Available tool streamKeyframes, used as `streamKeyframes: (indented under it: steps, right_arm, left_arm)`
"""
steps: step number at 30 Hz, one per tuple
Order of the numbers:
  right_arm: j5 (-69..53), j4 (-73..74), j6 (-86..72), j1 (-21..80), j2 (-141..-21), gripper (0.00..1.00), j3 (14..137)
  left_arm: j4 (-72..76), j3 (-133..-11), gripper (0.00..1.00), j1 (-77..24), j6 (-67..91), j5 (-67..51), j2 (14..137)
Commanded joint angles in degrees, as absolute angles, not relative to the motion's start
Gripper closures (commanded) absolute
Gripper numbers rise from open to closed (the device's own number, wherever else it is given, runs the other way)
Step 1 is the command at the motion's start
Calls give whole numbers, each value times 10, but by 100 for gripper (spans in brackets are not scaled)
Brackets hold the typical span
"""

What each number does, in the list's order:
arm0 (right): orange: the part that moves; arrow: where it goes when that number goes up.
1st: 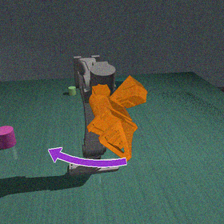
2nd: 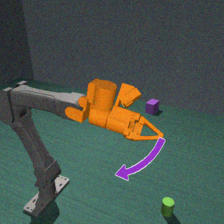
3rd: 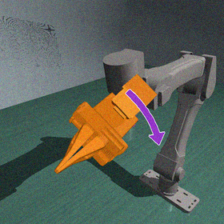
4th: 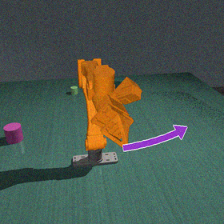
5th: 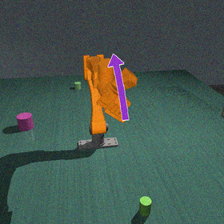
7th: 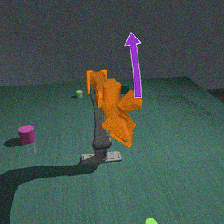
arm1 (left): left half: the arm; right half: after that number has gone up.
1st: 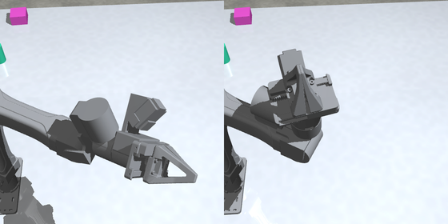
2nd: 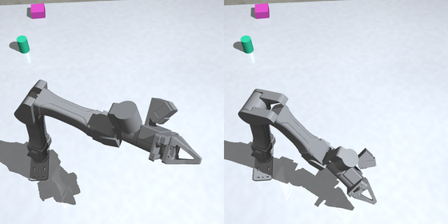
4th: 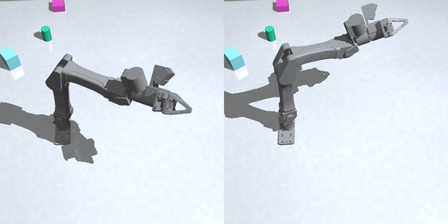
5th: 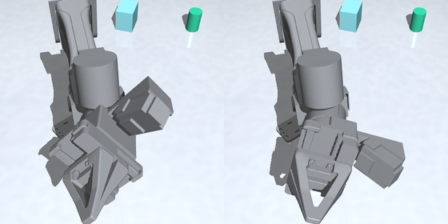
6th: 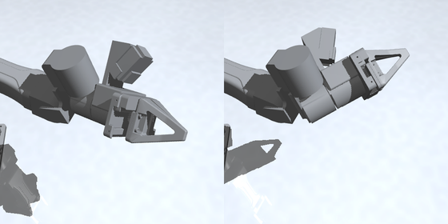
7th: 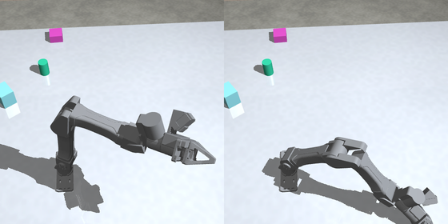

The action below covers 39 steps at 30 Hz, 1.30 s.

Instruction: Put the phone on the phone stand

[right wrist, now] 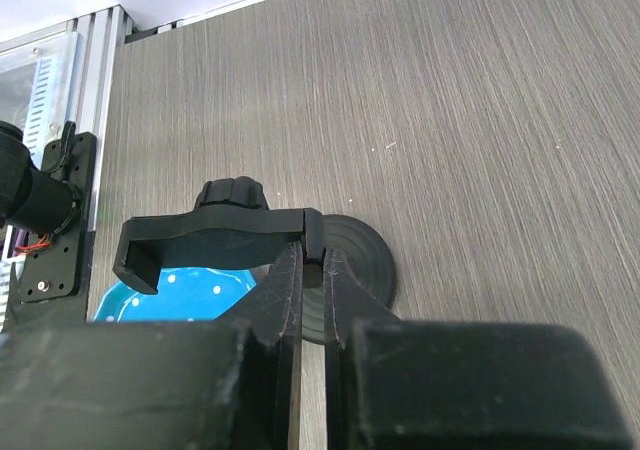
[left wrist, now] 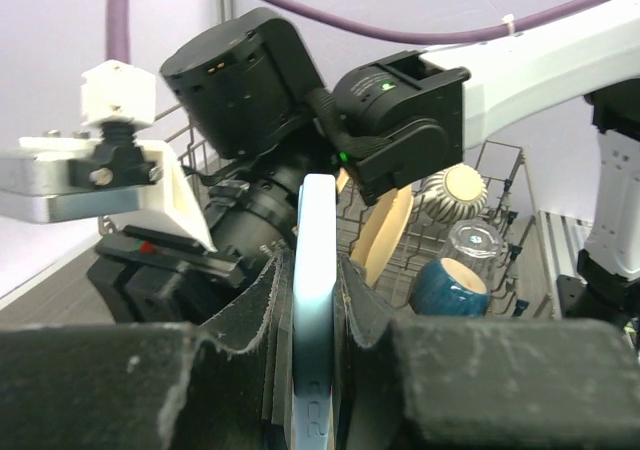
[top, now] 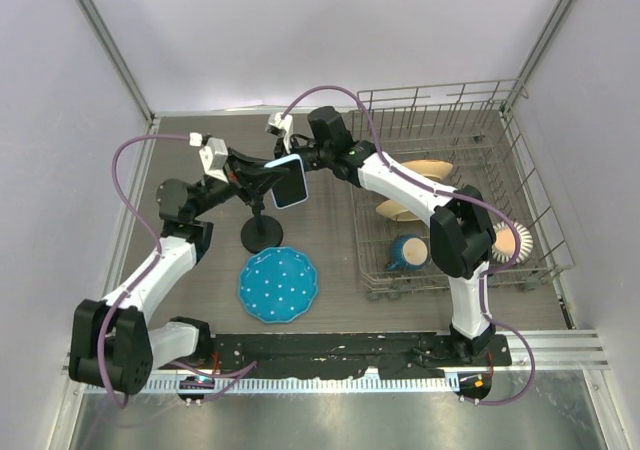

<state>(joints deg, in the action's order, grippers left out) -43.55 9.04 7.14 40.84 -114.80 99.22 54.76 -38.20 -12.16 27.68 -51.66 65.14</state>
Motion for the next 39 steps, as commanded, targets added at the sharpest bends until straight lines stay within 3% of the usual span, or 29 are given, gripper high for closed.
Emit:
streamKeyframes:
  steps: [1,39]
  right_arm:
    - [-486,55,34,408,-1142,99,1011]
    - [-531,3,4,393,-1158,99,1012]
  left_arm:
    - [693,-388,100,-109,295,-507,675]
    - [736,-404,100,-42,305,-541,801]
